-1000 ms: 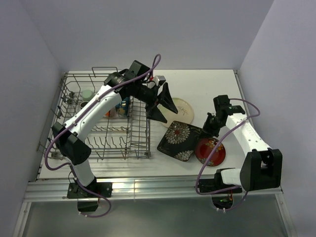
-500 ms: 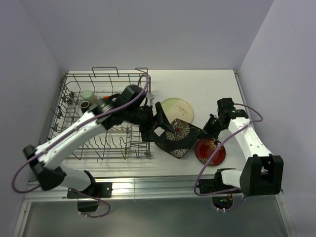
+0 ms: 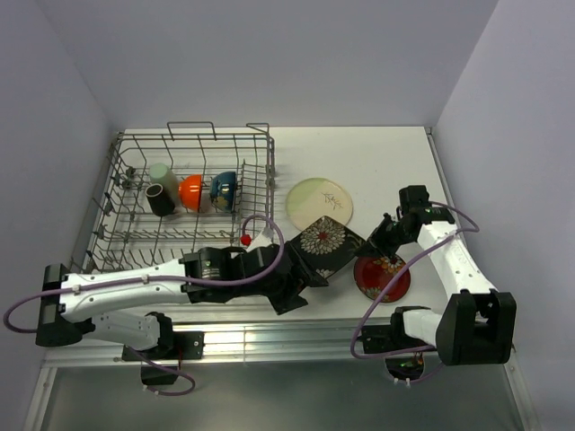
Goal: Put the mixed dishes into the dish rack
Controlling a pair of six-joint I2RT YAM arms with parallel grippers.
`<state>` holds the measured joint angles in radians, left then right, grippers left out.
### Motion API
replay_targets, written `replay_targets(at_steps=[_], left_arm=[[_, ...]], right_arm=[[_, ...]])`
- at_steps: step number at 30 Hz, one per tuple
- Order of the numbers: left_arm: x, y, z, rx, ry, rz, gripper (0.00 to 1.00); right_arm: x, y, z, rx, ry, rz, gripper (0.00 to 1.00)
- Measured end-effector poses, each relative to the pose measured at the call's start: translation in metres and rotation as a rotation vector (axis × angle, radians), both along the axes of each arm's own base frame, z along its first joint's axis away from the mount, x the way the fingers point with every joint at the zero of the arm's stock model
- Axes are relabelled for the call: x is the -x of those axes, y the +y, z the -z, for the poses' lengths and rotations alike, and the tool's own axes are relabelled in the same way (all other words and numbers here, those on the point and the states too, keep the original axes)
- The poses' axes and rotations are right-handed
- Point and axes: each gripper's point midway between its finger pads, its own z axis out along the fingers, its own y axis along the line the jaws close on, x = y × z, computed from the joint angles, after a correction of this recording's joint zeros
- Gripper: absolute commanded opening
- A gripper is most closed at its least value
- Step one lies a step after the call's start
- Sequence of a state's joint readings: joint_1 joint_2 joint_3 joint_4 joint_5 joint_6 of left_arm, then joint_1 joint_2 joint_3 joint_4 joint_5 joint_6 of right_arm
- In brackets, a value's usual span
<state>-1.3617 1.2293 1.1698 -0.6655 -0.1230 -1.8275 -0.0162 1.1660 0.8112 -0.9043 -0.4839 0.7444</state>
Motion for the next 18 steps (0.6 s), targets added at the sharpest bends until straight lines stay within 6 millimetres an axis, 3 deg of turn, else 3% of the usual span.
replay_targets(at_steps=[8,18], left_arm=[[-0.015,-0.009,0.041,-0.016,-0.089,-0.171,0.72],[-0.015,-0.008,0.064,-0.063,-0.325,-0.255,0.67]], right_arm=[[-0.002,0.007,-0.004,-0.042,0.010,0.018,0.00],[-0.006,0.010,-0.007,-0.063,0.008,0.044,0.00]])
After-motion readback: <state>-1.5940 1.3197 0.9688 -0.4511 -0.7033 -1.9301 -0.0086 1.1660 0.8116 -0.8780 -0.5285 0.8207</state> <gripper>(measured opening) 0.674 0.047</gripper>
